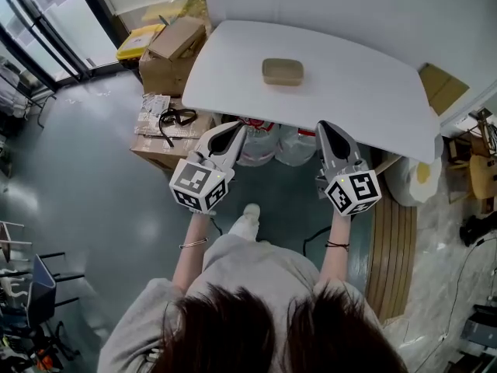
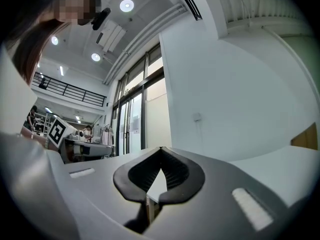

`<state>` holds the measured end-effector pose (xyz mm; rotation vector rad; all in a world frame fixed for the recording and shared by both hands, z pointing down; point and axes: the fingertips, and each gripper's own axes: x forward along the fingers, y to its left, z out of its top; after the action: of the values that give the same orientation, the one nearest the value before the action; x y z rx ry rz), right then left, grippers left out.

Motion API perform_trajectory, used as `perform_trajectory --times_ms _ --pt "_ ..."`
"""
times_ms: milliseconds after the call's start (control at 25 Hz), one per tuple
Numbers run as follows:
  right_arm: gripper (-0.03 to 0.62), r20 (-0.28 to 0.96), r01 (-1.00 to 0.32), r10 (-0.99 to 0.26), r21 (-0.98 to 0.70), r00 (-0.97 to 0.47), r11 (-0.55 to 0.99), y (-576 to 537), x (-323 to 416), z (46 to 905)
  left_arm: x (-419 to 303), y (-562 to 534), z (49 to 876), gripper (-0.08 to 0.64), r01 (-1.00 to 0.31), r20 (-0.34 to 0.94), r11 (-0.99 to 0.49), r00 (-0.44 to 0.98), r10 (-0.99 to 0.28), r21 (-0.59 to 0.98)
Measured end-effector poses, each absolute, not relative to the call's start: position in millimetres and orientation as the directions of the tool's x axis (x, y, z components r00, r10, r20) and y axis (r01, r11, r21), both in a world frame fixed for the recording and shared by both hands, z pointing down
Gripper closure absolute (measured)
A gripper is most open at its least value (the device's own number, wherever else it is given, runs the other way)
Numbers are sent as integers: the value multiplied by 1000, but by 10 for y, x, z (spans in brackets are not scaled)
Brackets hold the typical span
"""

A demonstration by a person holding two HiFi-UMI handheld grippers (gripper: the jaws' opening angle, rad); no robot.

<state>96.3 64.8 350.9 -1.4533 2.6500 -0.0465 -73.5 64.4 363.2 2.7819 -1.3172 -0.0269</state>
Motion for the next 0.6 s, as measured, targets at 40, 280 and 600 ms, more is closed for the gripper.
perform_trajectory --times_ms 40,280,600 --pt "580 -87 -841 -845 -81 -528 535 584 970 3504 -737 570 3626 569 -770 10 -635 636 -771 66" --pt "580 -79 -853 -858 -96 -508 514 163 953 3553 -705 107 3642 569 -748 16 -660 663 -749 72" --pt "580 -52 -866 -872 -103 -487 490 -280 927 3608 -764 -381 3694 569 -730 23 -679 682 -731 85"
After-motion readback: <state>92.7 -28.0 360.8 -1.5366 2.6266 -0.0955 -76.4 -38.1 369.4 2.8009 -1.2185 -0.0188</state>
